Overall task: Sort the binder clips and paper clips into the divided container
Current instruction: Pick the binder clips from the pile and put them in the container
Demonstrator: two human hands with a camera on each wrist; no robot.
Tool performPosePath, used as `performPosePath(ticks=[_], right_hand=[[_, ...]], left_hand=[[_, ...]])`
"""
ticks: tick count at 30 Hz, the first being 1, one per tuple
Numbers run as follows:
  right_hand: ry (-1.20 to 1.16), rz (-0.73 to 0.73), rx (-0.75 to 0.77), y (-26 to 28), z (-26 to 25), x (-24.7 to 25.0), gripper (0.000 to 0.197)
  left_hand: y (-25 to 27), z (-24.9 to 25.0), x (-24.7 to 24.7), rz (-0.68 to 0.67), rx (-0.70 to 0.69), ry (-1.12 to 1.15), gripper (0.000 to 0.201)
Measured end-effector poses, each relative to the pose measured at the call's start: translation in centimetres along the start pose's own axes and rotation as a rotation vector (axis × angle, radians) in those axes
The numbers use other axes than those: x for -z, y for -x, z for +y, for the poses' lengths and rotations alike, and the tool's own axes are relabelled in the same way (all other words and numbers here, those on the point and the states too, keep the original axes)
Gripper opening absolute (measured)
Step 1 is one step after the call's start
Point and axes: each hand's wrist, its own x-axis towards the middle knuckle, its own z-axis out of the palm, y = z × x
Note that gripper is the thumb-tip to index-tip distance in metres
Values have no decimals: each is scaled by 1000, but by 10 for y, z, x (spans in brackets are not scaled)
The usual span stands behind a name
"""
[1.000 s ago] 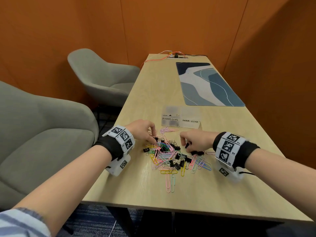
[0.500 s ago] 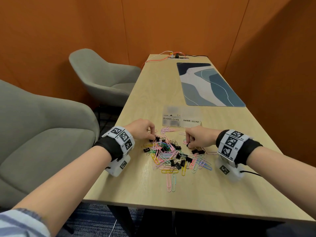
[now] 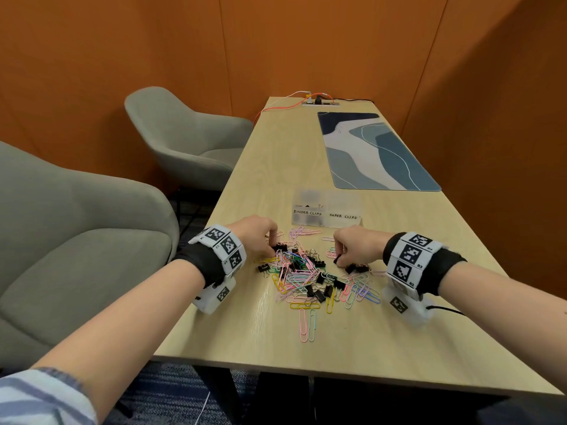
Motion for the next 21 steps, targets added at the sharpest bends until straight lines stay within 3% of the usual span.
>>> performPosePath(ticks=[5,14,21], right_hand=[[-67,2,45,-1,2,3,7],[-396,-37,-1,-7,20,19,14],[-683,-1,-28,-21,22,56,13]], left_hand=[[-1,-1,-1,8,-18,-49,29],[-2,-4,22,26,-29,-74,30],[-17,15,52,77,-33,81,26]])
